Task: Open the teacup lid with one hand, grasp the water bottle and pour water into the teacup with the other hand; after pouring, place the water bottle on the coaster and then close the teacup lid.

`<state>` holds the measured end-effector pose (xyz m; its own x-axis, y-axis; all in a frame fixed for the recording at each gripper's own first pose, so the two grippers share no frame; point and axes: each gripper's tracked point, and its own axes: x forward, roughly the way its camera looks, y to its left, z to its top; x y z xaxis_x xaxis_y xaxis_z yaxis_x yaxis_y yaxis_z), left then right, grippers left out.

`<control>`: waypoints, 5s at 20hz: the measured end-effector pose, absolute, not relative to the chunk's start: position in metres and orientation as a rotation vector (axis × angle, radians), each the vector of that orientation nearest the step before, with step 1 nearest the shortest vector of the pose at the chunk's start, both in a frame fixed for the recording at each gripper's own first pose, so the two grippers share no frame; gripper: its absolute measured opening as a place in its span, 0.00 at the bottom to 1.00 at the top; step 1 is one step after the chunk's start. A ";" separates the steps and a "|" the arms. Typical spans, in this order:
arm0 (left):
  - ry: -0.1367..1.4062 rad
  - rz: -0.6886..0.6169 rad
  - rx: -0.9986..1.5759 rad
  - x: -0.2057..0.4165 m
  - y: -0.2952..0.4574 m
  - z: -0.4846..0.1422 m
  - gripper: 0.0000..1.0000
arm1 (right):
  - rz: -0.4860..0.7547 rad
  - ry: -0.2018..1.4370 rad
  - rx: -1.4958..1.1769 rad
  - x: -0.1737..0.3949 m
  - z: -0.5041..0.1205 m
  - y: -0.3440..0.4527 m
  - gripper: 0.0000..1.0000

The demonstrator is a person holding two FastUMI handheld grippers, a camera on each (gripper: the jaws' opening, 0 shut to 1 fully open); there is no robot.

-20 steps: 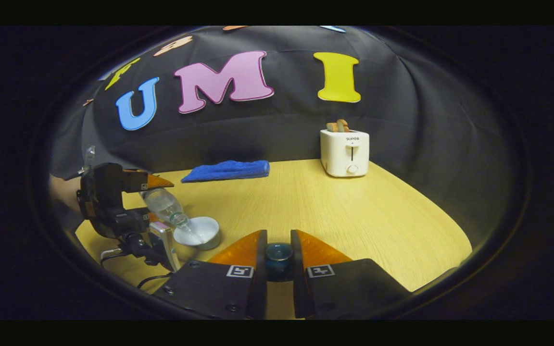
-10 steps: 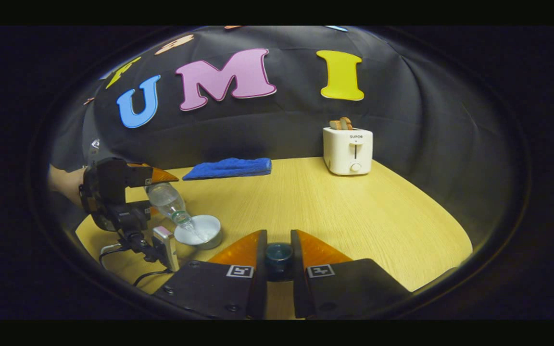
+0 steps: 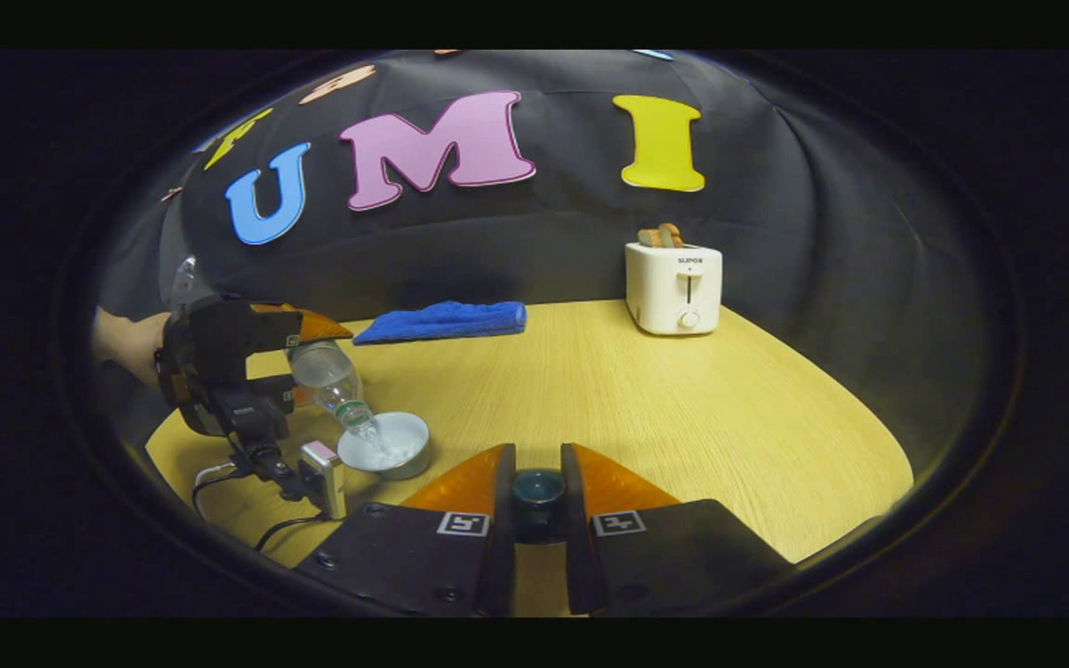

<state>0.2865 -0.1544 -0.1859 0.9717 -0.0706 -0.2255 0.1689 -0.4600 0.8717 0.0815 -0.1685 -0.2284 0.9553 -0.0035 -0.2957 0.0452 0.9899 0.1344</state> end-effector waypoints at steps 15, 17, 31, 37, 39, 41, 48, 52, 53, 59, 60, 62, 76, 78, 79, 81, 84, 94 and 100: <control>-0.137 -0.279 2.174 0.295 -0.178 -0.158 0.71 | -0.020 0.297 0.138 0.086 -0.223 -0.163 0.25; -0.150 -0.282 2.182 0.296 -0.179 -0.157 0.71 | -0.021 0.299 0.136 0.085 -0.223 -0.163 0.25; -0.234 -0.316 2.282 0.297 -0.196 -0.147 0.72 | -0.012 0.298 0.132 0.084 -0.222 -0.158 0.31; -0.224 -0.314 2.271 0.298 -0.193 -0.146 0.71 | -0.011 0.299 0.139 0.087 -0.221 -0.152 0.25; -0.220 -0.313 2.266 0.298 -0.192 -0.145 0.71 | -0.008 0.301 0.136 0.088 -0.219 -0.150 0.31; -0.214 -0.312 2.251 0.296 -0.190 -0.143 0.72 | -0.007 0.300 0.136 0.089 -0.216 -0.148 0.25; -0.098 -0.276 2.012 0.283 -0.153 -0.126 0.71 | -0.006 0.294 0.116 0.092 -0.196 -0.147 0.25; -0.038 -0.223 1.792 0.272 -0.133 -0.115 0.71 | 0.002 0.298 0.113 0.094 -0.184 -0.143 0.25; -0.025 -0.216 1.742 0.272 -0.131 -0.115 0.71 | 0.006 0.300 0.112 0.095 -0.181 -0.142 0.25; 0.055 -0.152 1.334 0.277 -0.108 -0.113 0.71 | 0.029 0.289 0.119 0.100 -0.162 -0.131 0.25; 0.064 -0.140 1.268 0.278 -0.104 -0.116 0.71 | 0.031 0.289 0.117 0.102 -0.160 -0.128 0.28; 0.079 -0.120 1.127 0.288 -0.099 -0.123 0.71 | 0.038 0.286 0.121 0.104 -0.155 -0.122 0.25; 0.059 -0.159 0.249 0.330 -0.127 -0.172 0.72 | 0.115 0.279 0.098 0.122 -0.169 -0.057 0.25; 0.043 -0.184 0.163 0.346 -0.130 -0.173 0.71 | 0.118 0.285 0.097 0.125 -0.176 -0.052 0.25; 0.032 -0.190 0.130 0.353 -0.129 -0.176 0.72 | 0.118 0.286 0.099 0.126 -0.178 -0.050 0.25; 0.008 -0.201 0.095 0.365 -0.131 -0.175 0.72 | 0.117 0.283 0.106 0.128 -0.178 -0.047 0.26; -0.004 -0.230 0.054 0.376 -0.135 -0.182 0.72 | 0.117 0.278 0.111 0.134 -0.178 -0.045 0.20; 0.069 -0.224 -0.014 0.404 -0.123 -0.225 0.74 | 0.110 0.271 0.110 0.142 -0.179 -0.049 0.25; 0.121 -0.212 0.030 0.406 -0.124 -0.254 0.80 | 0.122 0.278 0.114 0.139 -0.181 -0.044 0.25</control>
<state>0.4060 -0.1235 -0.2542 0.9704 -0.2076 -0.1233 0.2113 0.9773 0.0173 0.1393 -0.0443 -0.1814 0.9542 0.1355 -0.2666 -0.1040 0.9862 0.1288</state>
